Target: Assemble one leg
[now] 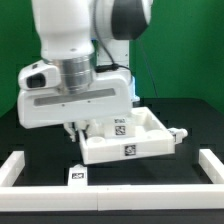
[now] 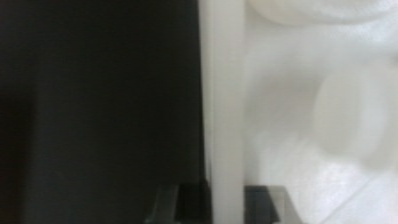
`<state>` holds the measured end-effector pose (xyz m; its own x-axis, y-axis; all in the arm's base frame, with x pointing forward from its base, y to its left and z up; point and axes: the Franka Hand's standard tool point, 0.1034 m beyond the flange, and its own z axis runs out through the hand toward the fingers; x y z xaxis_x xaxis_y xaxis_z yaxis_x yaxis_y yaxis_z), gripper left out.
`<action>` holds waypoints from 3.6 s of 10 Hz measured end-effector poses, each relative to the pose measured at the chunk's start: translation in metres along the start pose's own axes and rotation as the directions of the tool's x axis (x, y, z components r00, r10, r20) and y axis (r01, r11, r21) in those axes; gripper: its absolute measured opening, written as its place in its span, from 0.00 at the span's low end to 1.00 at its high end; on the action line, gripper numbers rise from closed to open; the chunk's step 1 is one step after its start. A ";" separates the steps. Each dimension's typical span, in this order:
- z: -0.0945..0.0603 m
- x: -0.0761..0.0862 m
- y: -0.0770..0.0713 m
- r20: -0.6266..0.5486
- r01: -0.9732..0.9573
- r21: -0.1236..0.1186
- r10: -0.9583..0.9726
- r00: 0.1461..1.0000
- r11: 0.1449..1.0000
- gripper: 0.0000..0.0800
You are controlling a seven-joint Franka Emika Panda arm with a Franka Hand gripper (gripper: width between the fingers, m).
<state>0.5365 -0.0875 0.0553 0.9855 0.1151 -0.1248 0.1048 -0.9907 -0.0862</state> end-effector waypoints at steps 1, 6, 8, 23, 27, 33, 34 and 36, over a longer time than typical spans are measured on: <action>0.000 0.023 -0.019 -0.015 -0.040 -0.010 0.040 0.999 0.999 0.07; 0.018 0.059 -0.045 -0.037 -0.080 -0.028 0.079 0.996 0.996 0.07; 0.020 0.058 -0.046 -0.033 -0.084 -0.028 0.083 0.996 0.996 0.07; -0.019 0.026 -0.100 0.013 -0.272 -0.001 0.272 0.962 0.962 0.81; -0.009 0.012 -0.109 0.054 -0.472 0.016 0.471 0.881 0.881 0.81; -0.020 -0.014 -0.143 0.116 -0.800 0.049 0.792 0.600 0.598 0.81; -0.020 -0.014 -0.142 0.115 -0.799 0.049 0.791 0.601 0.599 0.81; -0.019 -0.025 -0.157 0.183 -0.847 0.096 0.828 0.531 0.522 0.81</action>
Offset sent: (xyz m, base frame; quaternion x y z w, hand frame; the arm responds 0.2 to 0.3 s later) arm 0.0117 0.0285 -0.0345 -0.0869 0.0269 -0.0051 0.9958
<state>0.4977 0.0640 0.0908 0.5852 -0.7457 -0.3185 -0.7932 -0.6079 -0.0343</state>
